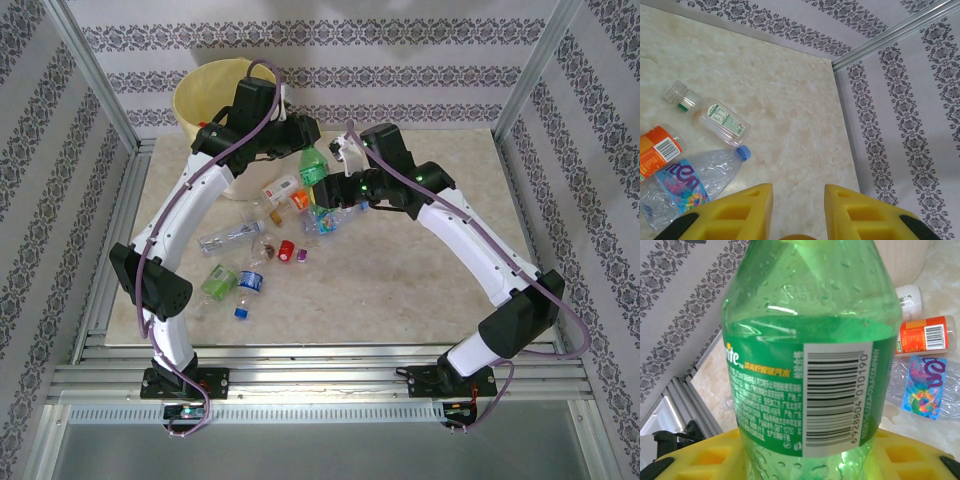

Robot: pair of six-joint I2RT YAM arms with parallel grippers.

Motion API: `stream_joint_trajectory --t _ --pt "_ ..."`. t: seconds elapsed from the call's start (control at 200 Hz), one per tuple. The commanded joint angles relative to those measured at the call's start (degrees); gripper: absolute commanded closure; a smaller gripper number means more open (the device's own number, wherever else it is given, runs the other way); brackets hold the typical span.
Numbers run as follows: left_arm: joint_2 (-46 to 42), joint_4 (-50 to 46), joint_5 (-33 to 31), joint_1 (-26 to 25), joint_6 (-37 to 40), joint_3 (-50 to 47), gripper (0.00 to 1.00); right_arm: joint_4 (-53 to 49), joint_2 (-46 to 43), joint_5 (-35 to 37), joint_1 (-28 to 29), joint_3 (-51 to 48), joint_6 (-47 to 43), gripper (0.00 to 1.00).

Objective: Throw the plastic bottles in the bin

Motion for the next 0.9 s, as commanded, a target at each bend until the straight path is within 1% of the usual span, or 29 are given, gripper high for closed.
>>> stream_joint_trajectory --t 0.0,0.02,0.08,0.155,0.215,0.41,0.53,0.635,0.784,0.844,0.894 --pt "-0.20 -1.71 -1.06 0.59 2.06 2.07 1.00 3.46 -3.30 -4.55 0.57 -1.03 -0.10 0.44" --pt "-0.29 -1.75 -1.04 0.80 2.18 2.16 1.00 3.65 -3.42 -4.69 0.57 -1.33 -0.10 0.42" --pt "-0.49 -1.93 -1.08 1.34 2.91 2.67 1.00 4.59 -4.34 -4.65 0.40 -2.46 0.30 0.29" --pt "-0.49 -3.08 -1.09 2.12 4.39 4.07 1.00 6.88 -5.63 -4.91 -0.12 -4.98 1.34 0.09" --pt "-0.64 -4.46 -1.61 2.79 5.64 5.24 1.00 8.74 -6.42 -6.34 -0.73 -7.02 2.35 0.02" --pt "-1.60 -8.26 -4.52 6.17 9.29 8.29 1.00 8.62 -7.63 -6.37 -2.37 -9.98 3.03 0.02" --pt "-1.47 -11.47 -6.63 8.59 12.06 12.26 1.00 8.05 -7.84 -6.20 -4.01 -11.12 4.26 0.02" --pt "-0.80 -13.84 -8.23 10.95 14.29 17.89 1.00 7.81 -8.18 -5.71 -4.98 -11.91 4.64 0.02" --pt "1.85 -15.65 -10.09 14.10 17.34 30.31 1.00 7.23 -8.18 -5.45 -5.99 -12.31 4.69 0.02" --pt "2.37 -14.88 -10.99 15.11 18.50 34.35 1.00 7.03 -8.18 -5.08 -6.31 -12.41 4.73 0.02" --pt "1.59 -12.48 -12.03 15.82 19.70 35.48 1.00 6.79 -8.23 -4.64 -6.50 -12.40 4.64 0.02"
